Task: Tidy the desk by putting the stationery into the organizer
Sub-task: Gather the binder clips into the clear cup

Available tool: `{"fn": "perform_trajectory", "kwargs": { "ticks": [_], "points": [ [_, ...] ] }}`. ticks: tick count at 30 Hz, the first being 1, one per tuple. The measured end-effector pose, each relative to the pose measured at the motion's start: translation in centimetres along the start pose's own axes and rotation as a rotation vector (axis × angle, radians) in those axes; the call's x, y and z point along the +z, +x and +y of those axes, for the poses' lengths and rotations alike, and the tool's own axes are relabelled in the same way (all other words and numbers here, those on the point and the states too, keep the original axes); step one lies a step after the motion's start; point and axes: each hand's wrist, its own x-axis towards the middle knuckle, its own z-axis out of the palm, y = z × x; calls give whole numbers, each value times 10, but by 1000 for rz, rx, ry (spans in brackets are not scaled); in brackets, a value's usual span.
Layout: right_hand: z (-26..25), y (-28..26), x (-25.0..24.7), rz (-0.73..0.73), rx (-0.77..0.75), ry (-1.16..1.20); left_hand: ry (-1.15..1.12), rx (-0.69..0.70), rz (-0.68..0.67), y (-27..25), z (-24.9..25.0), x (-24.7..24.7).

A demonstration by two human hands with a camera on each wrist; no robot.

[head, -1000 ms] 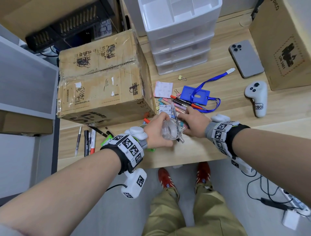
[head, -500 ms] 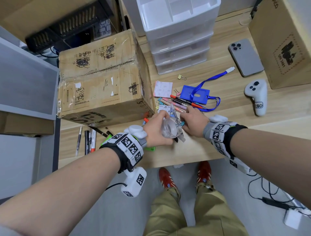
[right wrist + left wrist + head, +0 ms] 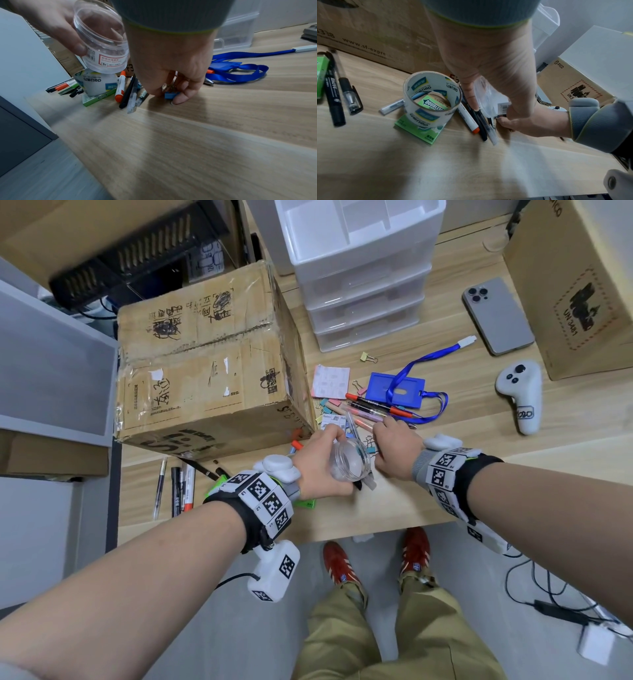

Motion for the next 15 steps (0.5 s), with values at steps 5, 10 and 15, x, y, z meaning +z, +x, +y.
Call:
{"fn": "perform_trajectory", "kwargs": {
  "ticks": [5, 10, 15],
  "points": [
    [1, -1, 0, 8, -6, 57, -12, 5, 6, 1, -1, 1],
    [-2, -2, -2, -9, -63, 8, -20, 2, 11, 2, 0, 1],
    [-7, -1, -1, 5, -55, -23, -22, -5, 17, 3, 3, 0]
  ]
}}
